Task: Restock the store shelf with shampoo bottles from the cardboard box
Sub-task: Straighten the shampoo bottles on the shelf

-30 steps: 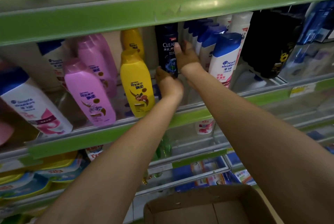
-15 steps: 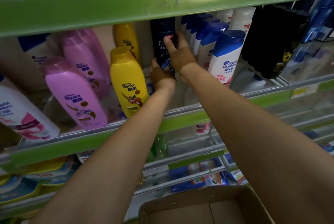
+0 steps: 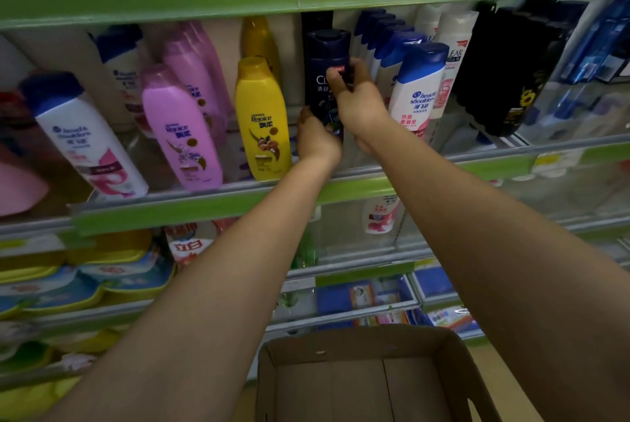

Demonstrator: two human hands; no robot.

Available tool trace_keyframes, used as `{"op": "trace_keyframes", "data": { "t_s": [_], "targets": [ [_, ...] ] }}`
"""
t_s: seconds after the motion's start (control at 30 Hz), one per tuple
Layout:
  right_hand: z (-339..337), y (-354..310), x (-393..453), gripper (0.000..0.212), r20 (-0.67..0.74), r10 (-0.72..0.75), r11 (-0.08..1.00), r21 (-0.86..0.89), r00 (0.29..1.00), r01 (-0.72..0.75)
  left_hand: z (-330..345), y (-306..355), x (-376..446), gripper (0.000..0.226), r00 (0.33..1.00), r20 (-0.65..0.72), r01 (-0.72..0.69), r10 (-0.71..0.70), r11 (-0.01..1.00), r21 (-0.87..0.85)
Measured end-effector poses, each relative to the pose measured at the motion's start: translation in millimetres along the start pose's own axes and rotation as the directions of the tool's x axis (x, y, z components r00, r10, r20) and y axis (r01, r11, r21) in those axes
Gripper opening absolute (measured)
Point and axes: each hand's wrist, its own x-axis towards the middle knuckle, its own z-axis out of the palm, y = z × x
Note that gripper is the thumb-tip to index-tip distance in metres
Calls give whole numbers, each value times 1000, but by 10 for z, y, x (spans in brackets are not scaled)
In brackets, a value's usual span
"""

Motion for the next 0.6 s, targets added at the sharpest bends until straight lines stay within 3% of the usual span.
{"op": "trace_keyframes", "data": {
  "t_s": [0.23,0.6],
  "targets": [
    [-96,-64,-294,34,24,-7,1000,-6,1000,7,-141,31,-353,32,1000,-19,9,-8,999,48],
    [-226,-125,-648,39,74,-60,997,-41,995,63,-264,50,-635,35,999,-2,-42,43,987,156]
  ]
}}
